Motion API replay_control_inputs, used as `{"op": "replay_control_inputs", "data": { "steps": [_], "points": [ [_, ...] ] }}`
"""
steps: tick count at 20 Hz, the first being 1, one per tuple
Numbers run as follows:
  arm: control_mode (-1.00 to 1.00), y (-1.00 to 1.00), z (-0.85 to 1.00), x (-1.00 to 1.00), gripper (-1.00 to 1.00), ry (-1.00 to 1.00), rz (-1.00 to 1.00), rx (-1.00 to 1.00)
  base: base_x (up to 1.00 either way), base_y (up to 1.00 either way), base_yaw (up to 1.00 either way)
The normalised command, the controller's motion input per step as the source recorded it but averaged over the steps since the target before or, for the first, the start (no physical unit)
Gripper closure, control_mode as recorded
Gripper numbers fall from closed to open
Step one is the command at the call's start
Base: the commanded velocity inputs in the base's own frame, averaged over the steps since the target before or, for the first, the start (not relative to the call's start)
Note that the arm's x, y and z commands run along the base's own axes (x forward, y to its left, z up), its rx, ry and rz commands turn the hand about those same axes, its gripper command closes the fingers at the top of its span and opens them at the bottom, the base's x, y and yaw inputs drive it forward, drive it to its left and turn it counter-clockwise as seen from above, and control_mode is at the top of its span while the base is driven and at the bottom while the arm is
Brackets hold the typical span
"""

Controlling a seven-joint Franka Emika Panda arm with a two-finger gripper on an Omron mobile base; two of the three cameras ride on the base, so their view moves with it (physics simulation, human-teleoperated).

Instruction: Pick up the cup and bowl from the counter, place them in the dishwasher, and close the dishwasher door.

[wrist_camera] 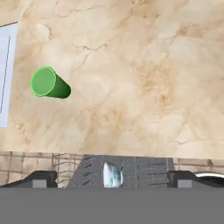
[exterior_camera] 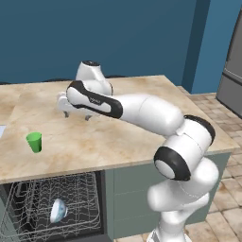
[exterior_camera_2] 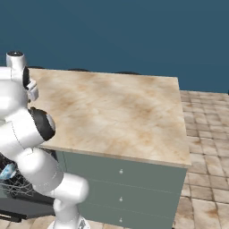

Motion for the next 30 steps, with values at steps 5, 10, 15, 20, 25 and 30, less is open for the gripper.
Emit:
{"op": "replay_control_inputs", "data": {
  "steps": [5, 10, 15, 20, 25, 30],
  "points": [
    [-1.0, 0.52, -0.15, 0.35, -1.0, 0.1, 0.06, -0.06, 0.0, 0.0, 0.0],
    [-1.0, 0.36, -0.2, 0.32, -1.0, 0.08, 0.05, -0.05, 0.0, 0.0, 0.0],
    [-1.0, 0.24, -0.23, 0.25, -1.0, 0.05, 0.03, -0.05, 0.0, 0.0, 0.0],
    [-1.0, 0.34, -0.24, 0.03, -1.0, 0.0, 0.0, -0.09, 0.0, 0.0, 0.0],
    [-1.0, 0.29, -0.26, 0.0, -1.0, 0.0, 0.0, -0.1, 0.0, 0.0, 0.0],
    [-1.0, 0.01, -0.3, -0.01, -1.0, -0.01, 0.0, -0.01, 0.0, 0.0, 0.0]
  ]
}}
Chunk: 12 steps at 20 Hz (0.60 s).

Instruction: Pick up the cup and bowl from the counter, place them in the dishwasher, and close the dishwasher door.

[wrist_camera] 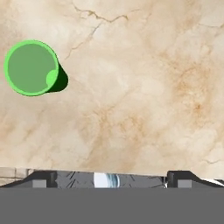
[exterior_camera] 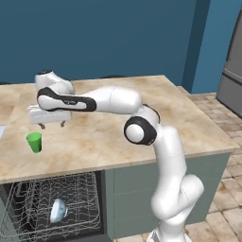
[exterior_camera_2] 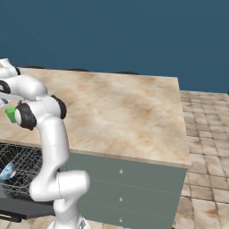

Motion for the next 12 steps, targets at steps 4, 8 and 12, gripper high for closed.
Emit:
{"op": "replay_control_inputs", "data": {
  "steps": [4, 8, 12],
  "points": [
    [-1.0, 0.0, -0.39, -0.12, -1.0, -0.09, 0.0, 0.0, 0.0, 0.0, 0.0],
    [-1.0, 0.0, -0.47, -0.21, -1.0, -0.18, 0.0, 0.05, 0.0, 0.0, 0.0],
    [-1.0, 0.0, -0.51, -0.3, -1.0, -0.22, 0.0, 0.08, 0.0, 0.0, 0.0]
  ]
}}
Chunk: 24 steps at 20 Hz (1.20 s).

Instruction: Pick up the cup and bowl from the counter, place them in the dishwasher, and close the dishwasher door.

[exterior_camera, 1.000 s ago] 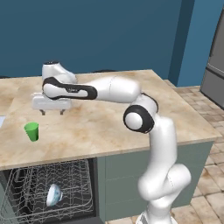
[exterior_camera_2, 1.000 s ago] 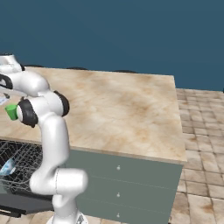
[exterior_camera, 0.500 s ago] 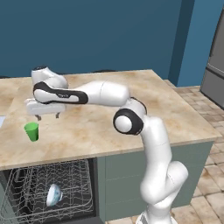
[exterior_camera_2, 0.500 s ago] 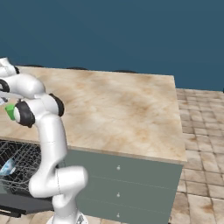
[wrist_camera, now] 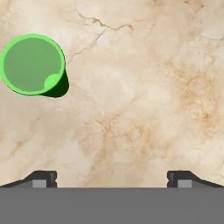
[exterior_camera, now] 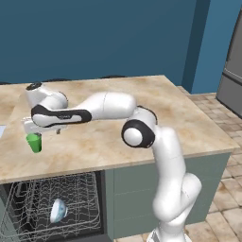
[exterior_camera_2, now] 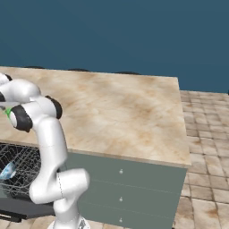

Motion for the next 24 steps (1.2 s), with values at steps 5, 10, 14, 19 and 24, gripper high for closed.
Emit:
{"op": "replay_control_inputs", "data": {
  "steps": [5, 10, 14, 19, 24],
  "points": [
    [-1.0, -0.07, -0.33, -0.17, -1.0, -0.21, 0.0, 0.15, 0.0, 0.0, 0.0],
    [-1.0, -0.22, -0.05, -0.01, -1.0, -0.2, 0.0, 0.22, 0.0, 0.0, 0.0],
    [-1.0, -0.22, 0.1, 0.12, -1.0, -0.09, -0.02, 0.24, 0.0, 0.0, 0.0],
    [-1.0, -0.03, 0.02, 0.45, -1.0, 0.0, 0.0, 0.13, 0.0, 0.0, 0.0],
    [-1.0, 0.0, 0.0, 0.65, -1.0, 0.02, 0.0, 0.05, 0.0, 0.0, 0.0]
  ]
}}
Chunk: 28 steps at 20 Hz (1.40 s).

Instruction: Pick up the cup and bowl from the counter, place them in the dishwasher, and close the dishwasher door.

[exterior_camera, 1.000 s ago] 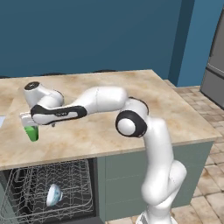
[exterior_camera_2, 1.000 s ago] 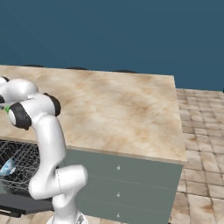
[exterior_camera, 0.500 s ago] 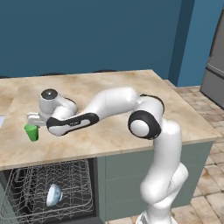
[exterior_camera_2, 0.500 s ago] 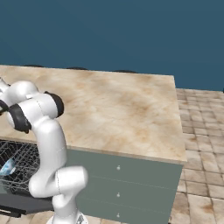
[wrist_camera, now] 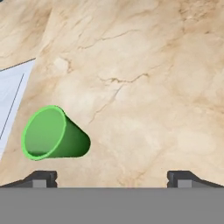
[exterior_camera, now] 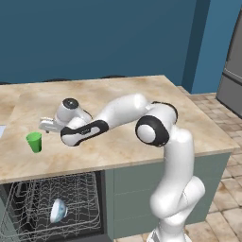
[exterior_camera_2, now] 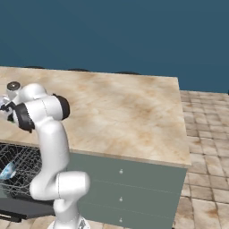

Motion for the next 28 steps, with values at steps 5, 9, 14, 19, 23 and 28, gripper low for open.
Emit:
{"op": "replay_control_inputs", "data": {
  "steps": [5, 9, 14, 19, 23, 28],
  "points": [
    [-1.0, 0.15, 0.0, 0.62, -1.0, 0.03, 0.0, 0.01, 0.0, 0.0, 0.0],
    [-1.0, 0.33, 0.0, 0.22, -1.0, 0.0, 0.0, 0.0, 0.0, 0.0, 0.0],
    [-1.0, 0.23, 0.0, 0.0, -1.0, 0.0, 0.0, 0.0, 0.0, 0.0, 0.0],
    [-1.0, 0.02, 0.0, 0.0, -1.0, 0.0, 0.0, 0.0, 0.0, 0.0, 0.0],
    [-1.0, 0.01, 0.0, -0.06, -1.0, -0.01, 0.0, 0.0, 0.0, 0.0, 0.0],
    [-1.0, 0.0, 0.0, -0.26, -1.0, -0.04, 0.0, 0.02, 0.0, 0.0, 0.0]
  ]
}}
